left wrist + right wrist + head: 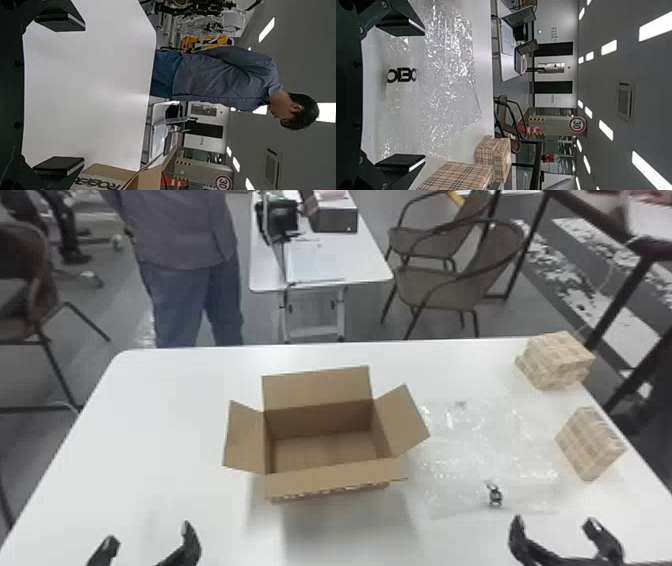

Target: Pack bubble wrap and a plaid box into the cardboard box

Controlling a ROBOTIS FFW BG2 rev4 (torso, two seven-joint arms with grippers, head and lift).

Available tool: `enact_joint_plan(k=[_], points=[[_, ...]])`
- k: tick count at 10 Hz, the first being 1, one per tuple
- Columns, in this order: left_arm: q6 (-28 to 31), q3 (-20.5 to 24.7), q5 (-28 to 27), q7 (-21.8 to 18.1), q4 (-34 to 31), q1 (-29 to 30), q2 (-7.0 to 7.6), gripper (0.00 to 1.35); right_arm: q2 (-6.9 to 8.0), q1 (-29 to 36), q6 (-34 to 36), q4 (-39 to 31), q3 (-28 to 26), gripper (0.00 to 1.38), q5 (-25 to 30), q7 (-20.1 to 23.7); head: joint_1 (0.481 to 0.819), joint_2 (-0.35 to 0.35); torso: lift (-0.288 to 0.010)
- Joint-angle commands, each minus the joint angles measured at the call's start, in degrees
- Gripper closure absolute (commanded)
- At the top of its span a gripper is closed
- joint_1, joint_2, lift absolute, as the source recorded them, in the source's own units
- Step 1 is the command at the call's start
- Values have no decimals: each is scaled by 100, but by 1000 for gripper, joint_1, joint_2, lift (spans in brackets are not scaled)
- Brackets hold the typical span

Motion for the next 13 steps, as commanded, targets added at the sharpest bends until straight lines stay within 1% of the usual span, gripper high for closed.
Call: enact_joint_plan(k=[1, 3, 5, 6, 7, 8, 10, 11, 12, 13], points=[[-9, 9, 9, 0, 0, 0, -15, 116, 0, 0, 0, -13, 2, 167, -4, 0, 695, -2, -73], [53, 18, 79, -9, -27, -62, -15, 117, 0, 9, 0, -4, 2, 167, -39, 0, 695, 0, -73], [149, -26, 307, -9, -62, -141, -15, 144, -9, -9, 9, -4, 2, 167, -39, 0, 695, 2, -73], [351, -53, 474, -26, -176, -237, -15, 153, -18, -9, 18, 4, 2, 167, -48, 0, 695, 1, -73], [685, -17, 562, -149, -343, -343, -15, 159, -18, -9, 26, 4, 2, 167, -57, 0, 695, -1, -73], [1081, 0, 773, -325, -492, -466, -15, 159, -18, -17, 35, 4, 2, 167, -57, 0, 695, -4, -73], [1512, -88, 967, -457, -703, -668, -15, 159, -53, -44, 62, 4, 2, 167, -66, 9, 695, -21, -73], [1714, -140, 1028, -536, -747, -791, 44, 159, -79, -52, 88, 4, 2, 167, -74, 27, 695, -32, -73], [1986, -105, 1125, -756, -747, -949, 79, 159, -88, -79, 114, 4, 2, 167, -74, 62, 695, -48, -73], [2215, -44, 1169, -958, -747, -1107, 79, 159, -105, -114, 132, 4, 2, 167, -74, 88, 695, -61, -73]])
